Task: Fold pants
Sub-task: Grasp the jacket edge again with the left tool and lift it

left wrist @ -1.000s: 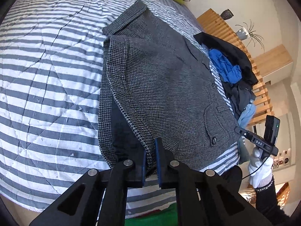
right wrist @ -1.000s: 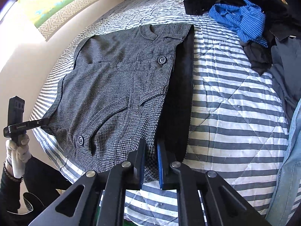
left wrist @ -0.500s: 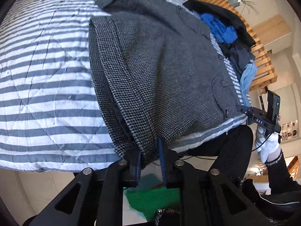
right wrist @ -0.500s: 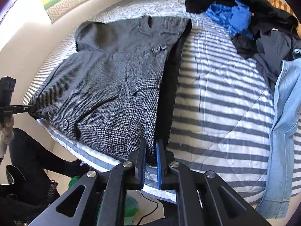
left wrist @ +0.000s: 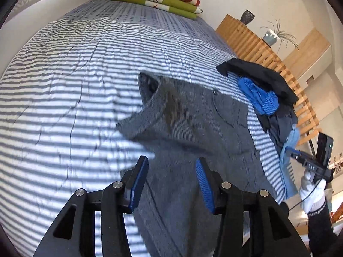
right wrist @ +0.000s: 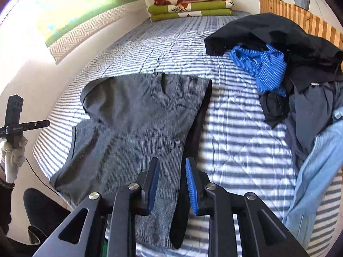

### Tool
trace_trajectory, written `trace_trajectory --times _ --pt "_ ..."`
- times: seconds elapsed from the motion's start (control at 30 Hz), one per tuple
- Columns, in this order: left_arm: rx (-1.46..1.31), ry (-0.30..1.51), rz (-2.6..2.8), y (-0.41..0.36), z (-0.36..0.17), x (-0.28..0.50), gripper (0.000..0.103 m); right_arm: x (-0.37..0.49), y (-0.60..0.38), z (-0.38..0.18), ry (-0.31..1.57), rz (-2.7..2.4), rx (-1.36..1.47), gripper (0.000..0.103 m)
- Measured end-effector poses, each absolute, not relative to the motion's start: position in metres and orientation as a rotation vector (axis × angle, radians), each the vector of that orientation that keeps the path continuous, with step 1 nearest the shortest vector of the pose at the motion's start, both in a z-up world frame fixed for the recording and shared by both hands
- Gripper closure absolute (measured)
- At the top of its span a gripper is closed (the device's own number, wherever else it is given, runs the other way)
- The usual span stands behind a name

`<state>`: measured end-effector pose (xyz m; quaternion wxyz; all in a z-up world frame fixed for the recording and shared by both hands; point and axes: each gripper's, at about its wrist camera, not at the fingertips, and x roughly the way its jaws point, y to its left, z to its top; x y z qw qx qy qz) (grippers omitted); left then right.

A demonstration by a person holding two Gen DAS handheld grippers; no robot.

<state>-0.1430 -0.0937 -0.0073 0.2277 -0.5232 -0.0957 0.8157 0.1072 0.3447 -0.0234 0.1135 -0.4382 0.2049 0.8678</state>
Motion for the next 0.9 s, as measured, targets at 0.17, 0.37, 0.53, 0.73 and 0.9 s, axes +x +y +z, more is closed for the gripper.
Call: trace_trajectory --times 0.17,0.37,0.53,0.73,0.9 --pt "-1.448 -0.296 2.257 -0.080 -0.040 -0.215 0.040 0.038 0.351 -0.042 0.750 2.572 -1.305 0.080" --pt "-1.476 -0.302 2.160 -0.060 -0.087 -0.229 0.036 -0.024 0.351 -0.090 0.737 2.490 -1.435 0.080" --pt "-1.522 -0.109 2.175 -0.049 -0.107 -0.226 0.099 -0.028 0.363 -0.118 0.789 2.416 -1.469 0.080" --pt "-1.711 -0.119 2.131 -0.064 -0.143 -0.226 0.071 -0.025 0.367 -0.132 0.766 2.364 -1.497 0.080" --pt "-1.583 -0.278 2.179 -0.077 -0.110 -0.245 0.041 -0.026 0.369 -0.118 0.694 2.403 -1.495 0.080"
